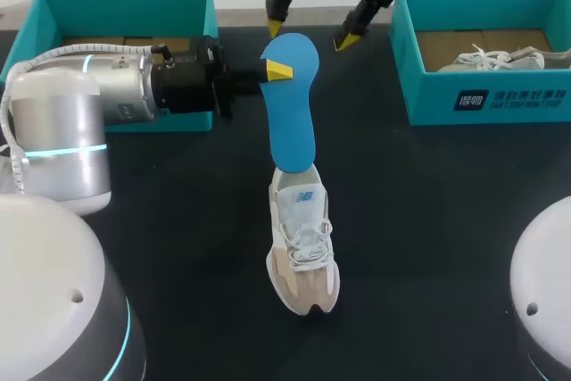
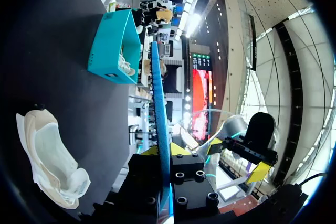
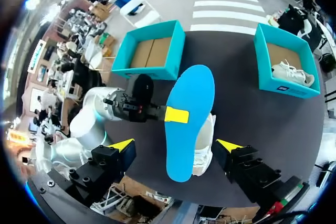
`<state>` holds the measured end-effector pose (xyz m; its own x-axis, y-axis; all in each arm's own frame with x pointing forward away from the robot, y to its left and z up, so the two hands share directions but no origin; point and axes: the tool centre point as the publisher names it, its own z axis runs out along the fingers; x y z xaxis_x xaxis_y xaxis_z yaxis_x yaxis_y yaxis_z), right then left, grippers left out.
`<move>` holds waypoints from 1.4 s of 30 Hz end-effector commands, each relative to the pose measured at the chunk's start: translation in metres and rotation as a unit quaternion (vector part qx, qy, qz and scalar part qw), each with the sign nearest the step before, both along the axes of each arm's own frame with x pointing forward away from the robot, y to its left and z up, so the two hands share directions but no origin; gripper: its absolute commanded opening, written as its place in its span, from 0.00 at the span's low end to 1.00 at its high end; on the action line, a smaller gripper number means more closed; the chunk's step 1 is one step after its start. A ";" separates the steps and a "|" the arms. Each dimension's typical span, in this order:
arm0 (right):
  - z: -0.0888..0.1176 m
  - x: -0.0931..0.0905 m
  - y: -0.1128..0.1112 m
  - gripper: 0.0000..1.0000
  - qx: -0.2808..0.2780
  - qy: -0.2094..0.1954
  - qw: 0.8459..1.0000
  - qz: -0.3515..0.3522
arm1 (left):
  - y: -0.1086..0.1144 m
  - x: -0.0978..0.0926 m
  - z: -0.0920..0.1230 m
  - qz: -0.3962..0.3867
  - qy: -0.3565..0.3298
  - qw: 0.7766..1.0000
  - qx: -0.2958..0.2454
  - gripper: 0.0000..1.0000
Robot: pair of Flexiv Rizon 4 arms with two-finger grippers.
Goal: Take the shoe out of the shoebox, open the shoe tongue, remove and reinsert the insole, then place the shoe into the shoebox
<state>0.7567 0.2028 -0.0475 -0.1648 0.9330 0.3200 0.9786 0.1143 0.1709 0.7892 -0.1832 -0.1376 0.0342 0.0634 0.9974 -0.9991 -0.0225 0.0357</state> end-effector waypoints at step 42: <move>-0.014 0.000 0.017 1.00 -0.187 -0.017 0.981 -0.048 | 0.001 0.000 -0.001 -0.001 0.000 1.000 0.000 0.00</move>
<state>0.7549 0.2228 -0.0618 -0.0733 0.9955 -0.0603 0.9819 0.0826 0.1702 0.7893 -0.1832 -0.1377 0.0340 0.0635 0.9974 -0.9991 -0.0226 0.0355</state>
